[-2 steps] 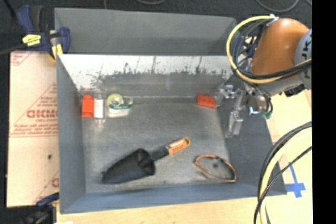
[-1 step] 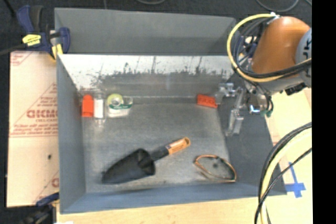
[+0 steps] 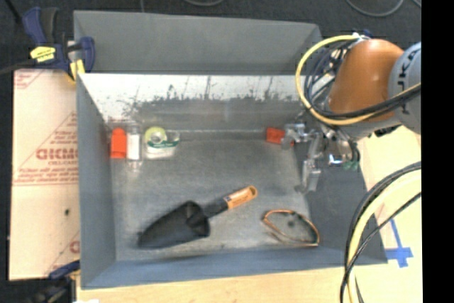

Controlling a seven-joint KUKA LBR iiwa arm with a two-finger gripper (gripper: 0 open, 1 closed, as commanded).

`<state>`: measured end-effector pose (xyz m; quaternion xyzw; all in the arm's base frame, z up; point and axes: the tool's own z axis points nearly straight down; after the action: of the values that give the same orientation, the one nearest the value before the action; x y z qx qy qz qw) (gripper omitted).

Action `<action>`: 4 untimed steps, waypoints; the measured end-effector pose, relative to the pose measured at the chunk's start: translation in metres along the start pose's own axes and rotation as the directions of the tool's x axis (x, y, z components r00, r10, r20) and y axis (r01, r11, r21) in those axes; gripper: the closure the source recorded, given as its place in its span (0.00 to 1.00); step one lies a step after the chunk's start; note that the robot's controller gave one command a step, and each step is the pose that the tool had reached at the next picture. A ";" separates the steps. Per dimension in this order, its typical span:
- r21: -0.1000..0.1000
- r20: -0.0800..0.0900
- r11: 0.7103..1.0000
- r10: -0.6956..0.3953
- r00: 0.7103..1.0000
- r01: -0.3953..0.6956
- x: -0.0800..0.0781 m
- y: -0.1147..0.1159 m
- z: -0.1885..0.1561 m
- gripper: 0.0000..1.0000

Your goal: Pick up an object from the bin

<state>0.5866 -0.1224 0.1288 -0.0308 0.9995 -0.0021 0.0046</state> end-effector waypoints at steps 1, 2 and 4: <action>0.000 -0.001 1.000 -0.021 1.000 0.021 0.006 0.007 0.014 0.00; -0.007 -0.014 1.000 -0.020 1.000 0.020 -0.008 0.000 0.002 0.00; -0.007 -0.006 0.991 -0.131 0.991 0.131 0.041 0.065 0.033 0.00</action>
Offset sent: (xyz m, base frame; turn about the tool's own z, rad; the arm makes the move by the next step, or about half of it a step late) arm 0.0433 -0.0269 0.0557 0.0369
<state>0.5424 -0.0601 0.0953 -0.0965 0.9953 0.0007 0.0012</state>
